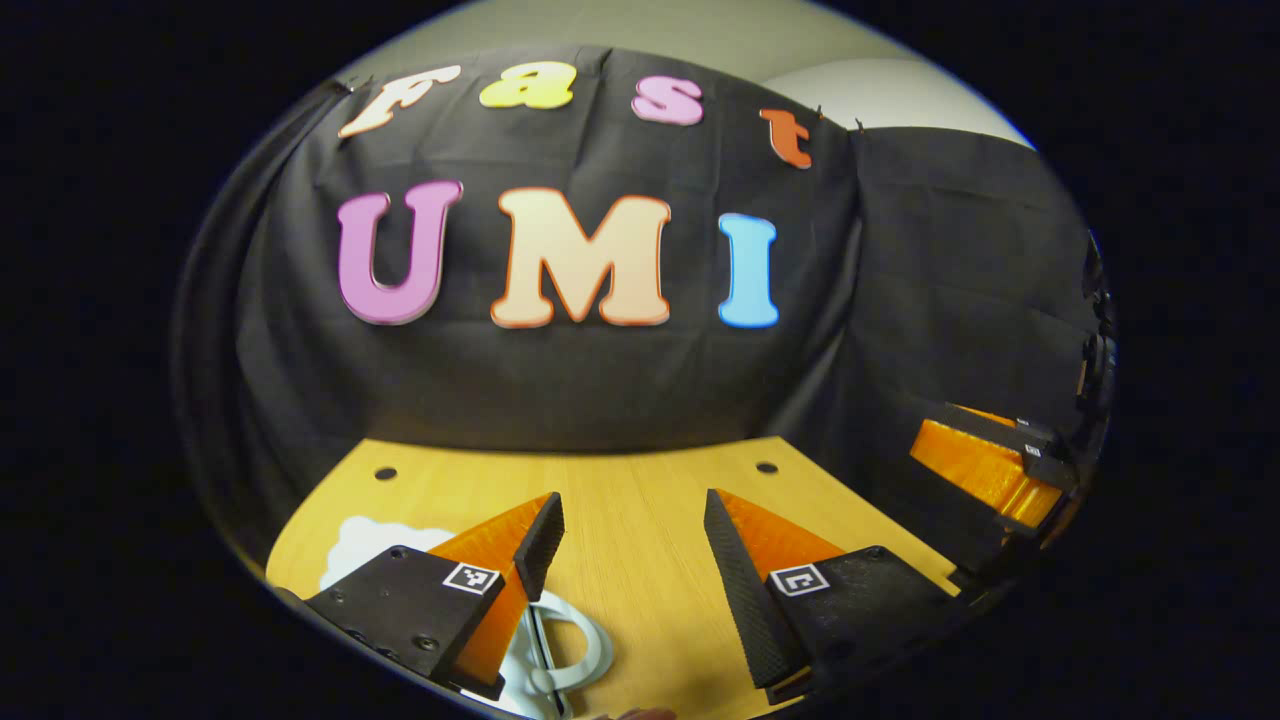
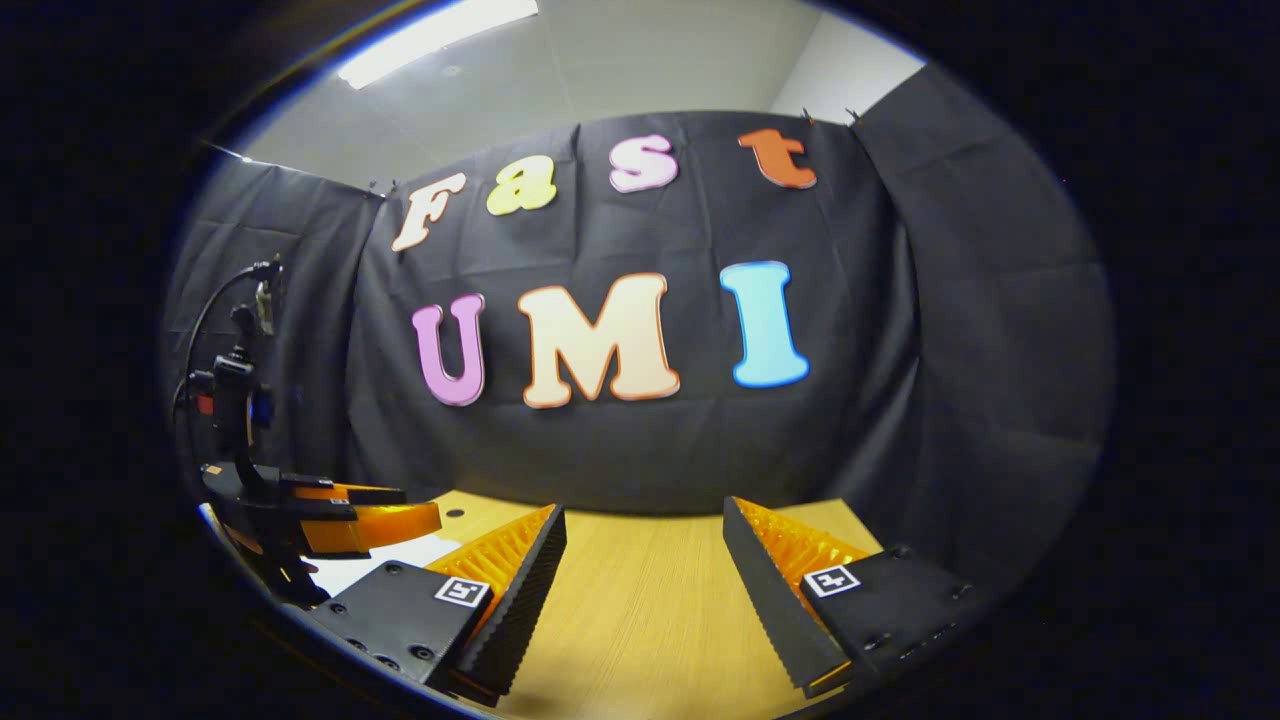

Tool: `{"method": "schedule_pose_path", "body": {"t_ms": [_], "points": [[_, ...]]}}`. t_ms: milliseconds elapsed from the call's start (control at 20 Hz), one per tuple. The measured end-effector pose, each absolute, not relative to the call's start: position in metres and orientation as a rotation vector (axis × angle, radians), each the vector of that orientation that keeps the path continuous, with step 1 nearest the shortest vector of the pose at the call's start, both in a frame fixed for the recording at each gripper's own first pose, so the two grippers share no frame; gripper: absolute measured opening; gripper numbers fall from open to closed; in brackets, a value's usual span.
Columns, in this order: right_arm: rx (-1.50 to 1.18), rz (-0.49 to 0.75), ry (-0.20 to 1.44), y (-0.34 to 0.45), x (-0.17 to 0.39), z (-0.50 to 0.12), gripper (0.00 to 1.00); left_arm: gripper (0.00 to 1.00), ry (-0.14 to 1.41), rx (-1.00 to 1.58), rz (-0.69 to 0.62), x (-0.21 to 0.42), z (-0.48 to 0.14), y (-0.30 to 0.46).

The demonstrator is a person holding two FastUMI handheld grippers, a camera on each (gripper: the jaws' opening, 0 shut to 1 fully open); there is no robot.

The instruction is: First open the suitcase, pack the skin care products into it, and then close the suitcase.

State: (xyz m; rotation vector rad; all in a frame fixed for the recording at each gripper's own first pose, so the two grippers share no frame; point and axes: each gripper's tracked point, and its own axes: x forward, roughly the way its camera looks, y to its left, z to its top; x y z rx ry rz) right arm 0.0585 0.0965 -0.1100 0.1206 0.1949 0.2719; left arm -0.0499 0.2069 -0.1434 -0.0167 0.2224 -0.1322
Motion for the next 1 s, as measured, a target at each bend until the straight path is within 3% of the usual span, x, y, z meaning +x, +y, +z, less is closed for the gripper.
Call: {"method": "schedule_pose_path", "body": {"t_ms": [200, 400, 600, 850, 950, 1000], "points": [[0.112, 0.306, 0.095, 0.083, 0.060, -0.068, 0.97, 0.95, 0.066, -0.004, -0.082, -0.056, -0.096, 0.171], [0.134, 0.338, 0.035, 0.086, 0.045, -0.035, 0.97, 0.93, 0.027, 0.038, -0.099, -0.080, -0.081, 0.148], [0.122, 0.294, 0.032, 0.079, 0.036, -0.008, 0.98, 0.97, 0.006, 0.073, -0.059, -0.097, -0.064, 0.159], [0.116, 0.250, 0.007, 0.070, 0.004, 0.015, 0.98, 1.00, -0.036, 0.015, -0.123, -0.117, -0.036, 0.150], [0.098, 0.232, 0.008, 0.065, -0.007, 0.019, 0.96, 0.96, -0.026, 0.023, -0.129, -0.127, -0.037, 0.150], [0.097, 0.227, 0.005, 0.063, -0.014, 0.023, 0.98, 0.99, -0.038, 0.019, -0.132, -0.131, -0.032, 0.147]]}}
